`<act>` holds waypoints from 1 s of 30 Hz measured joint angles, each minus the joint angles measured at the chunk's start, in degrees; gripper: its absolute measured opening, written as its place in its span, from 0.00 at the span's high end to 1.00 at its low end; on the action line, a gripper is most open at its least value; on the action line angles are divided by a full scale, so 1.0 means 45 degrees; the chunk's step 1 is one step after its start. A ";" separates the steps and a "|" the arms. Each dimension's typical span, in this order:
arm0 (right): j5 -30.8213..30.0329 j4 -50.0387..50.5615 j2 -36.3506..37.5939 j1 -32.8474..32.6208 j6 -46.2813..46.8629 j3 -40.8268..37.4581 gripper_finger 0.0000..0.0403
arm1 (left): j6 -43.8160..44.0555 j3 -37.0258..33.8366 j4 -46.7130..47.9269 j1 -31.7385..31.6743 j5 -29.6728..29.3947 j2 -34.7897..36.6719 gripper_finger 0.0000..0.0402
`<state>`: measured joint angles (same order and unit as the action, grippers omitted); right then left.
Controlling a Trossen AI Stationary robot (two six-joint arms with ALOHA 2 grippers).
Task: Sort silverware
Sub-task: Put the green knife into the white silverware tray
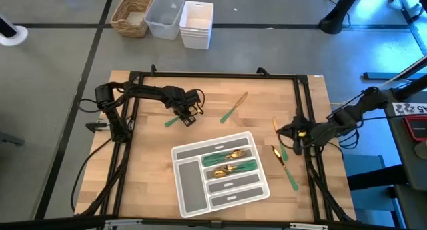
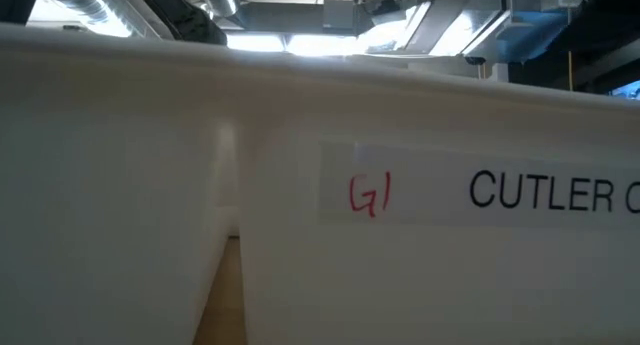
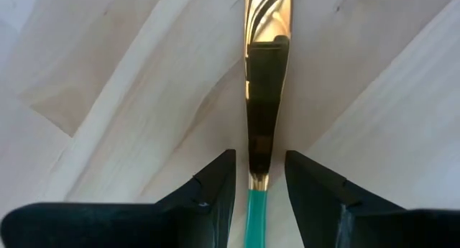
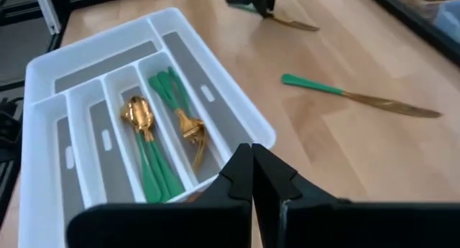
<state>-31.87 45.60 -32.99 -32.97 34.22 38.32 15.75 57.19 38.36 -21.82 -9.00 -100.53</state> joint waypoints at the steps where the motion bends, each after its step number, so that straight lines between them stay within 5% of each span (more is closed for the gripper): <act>1: 0.0034 -0.0103 0.0018 0.0000 0.0002 -0.0133 1.00 | 0.0023 -0.0049 -0.0054 0.0000 0.0001 0.0005 0.71; 18: 0.1141 -0.6512 0.0034 0.0123 -0.2378 -0.2428 1.00 | 0.0169 -0.0643 -0.0623 -0.0010 0.0225 0.0058 0.71; 25: 0.1730 -0.6548 0.0024 0.1907 -0.2887 -0.2428 1.00 | 0.0169 -0.0660 -0.0656 -0.0010 0.0243 0.0040 0.72; 30: 0.2881 -0.6547 0.0024 0.3503 -0.3138 -0.2428 1.00 | 0.0169 -0.0661 -0.0686 -0.0005 0.0269 0.0039 0.82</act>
<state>-18.91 16.14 -32.88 -17.21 20.10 27.40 16.51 54.22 35.27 -21.85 -7.79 -100.36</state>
